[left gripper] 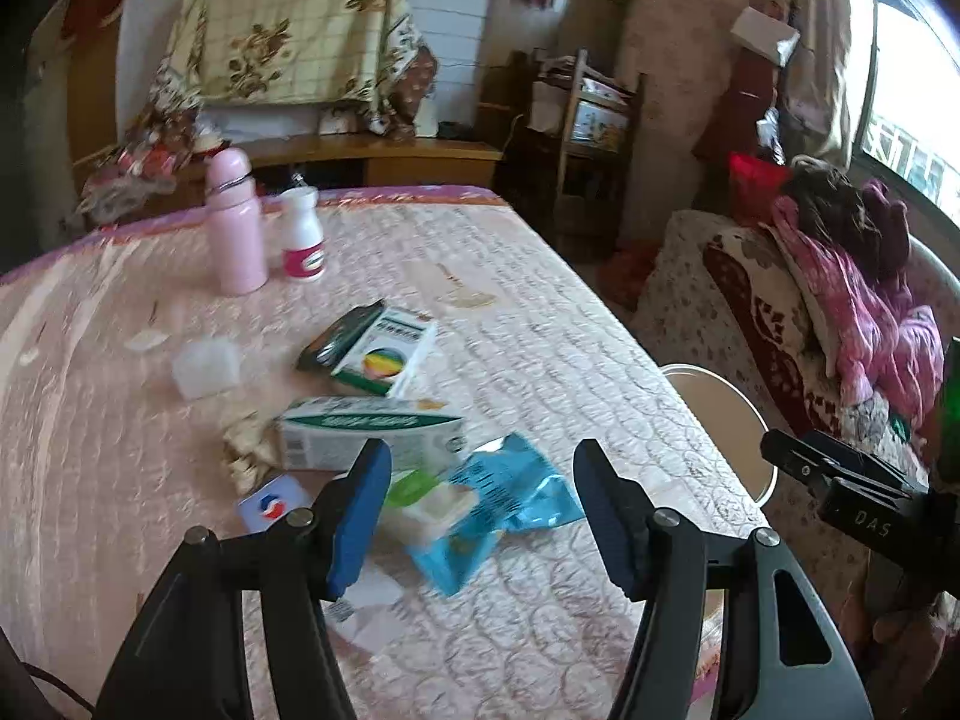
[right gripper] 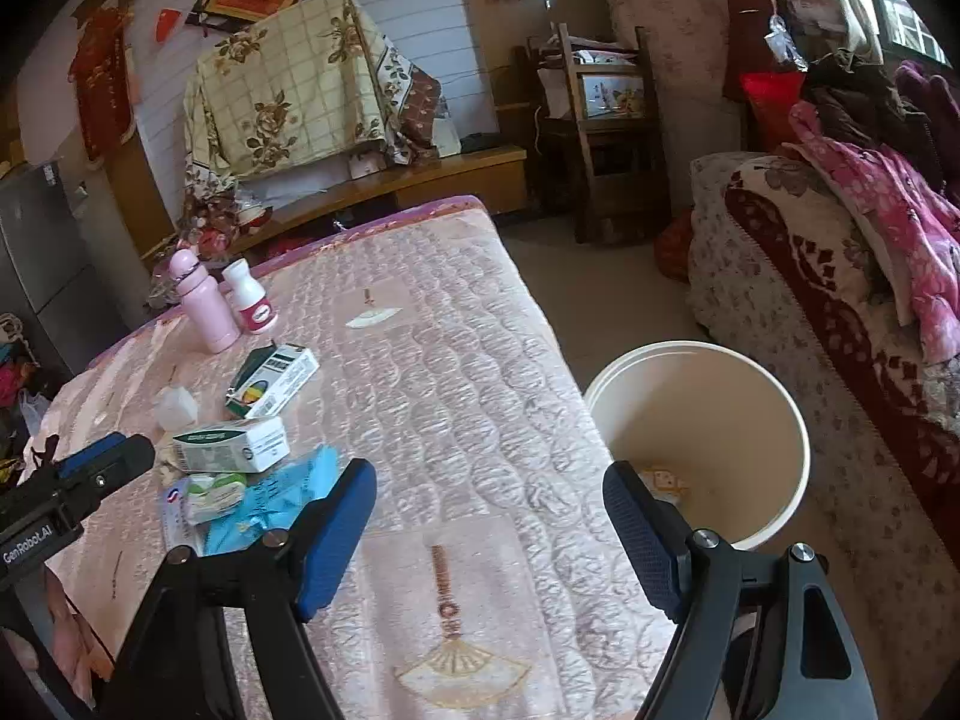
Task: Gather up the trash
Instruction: 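Move both open tools back over the remaining trash on the bed, then reach the left tool to the blue-white medicine box while the right tool nears the white-green packet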
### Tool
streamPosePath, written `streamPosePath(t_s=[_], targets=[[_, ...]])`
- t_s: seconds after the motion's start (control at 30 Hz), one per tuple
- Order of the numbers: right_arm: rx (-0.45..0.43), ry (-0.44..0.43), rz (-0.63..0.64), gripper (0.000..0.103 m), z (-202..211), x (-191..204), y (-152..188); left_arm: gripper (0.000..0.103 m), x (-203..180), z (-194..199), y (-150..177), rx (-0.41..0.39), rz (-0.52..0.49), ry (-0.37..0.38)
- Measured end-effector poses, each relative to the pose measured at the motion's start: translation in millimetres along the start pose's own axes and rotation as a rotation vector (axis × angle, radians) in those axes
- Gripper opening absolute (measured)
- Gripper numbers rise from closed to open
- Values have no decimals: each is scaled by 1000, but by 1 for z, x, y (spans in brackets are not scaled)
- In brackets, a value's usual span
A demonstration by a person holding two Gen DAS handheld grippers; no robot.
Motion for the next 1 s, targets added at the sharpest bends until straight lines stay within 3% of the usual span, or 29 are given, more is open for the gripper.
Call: streamPosePath(t_s=[0.4, 0.7, 0.9, 1.0], targets=[[39, -54, 44, 81, -15, 30, 11, 64, 82, 3, 29, 83, 140, -87], [123, -97, 108, 81, -47, 64, 27, 64, 80, -27, 56, 181, 148, -63], [188, -131, 108, 81, -64, 78, 41, 64, 73, -56, 58, 199, 127, -148], [249, -102, 178, 81, -75, 90, 50, 65, 79, -61, 59, 215, 72, -215]])
Point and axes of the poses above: each gripper's, at about its wrist camera, not at the fingertips, and z roughly against the way its jaws point, x to its left, y to its underside, the point moved 2 cm from there along -z, roughly the way its jaws point, and after that the axes turned 4 degrees about -x, right-handed, at the moved point
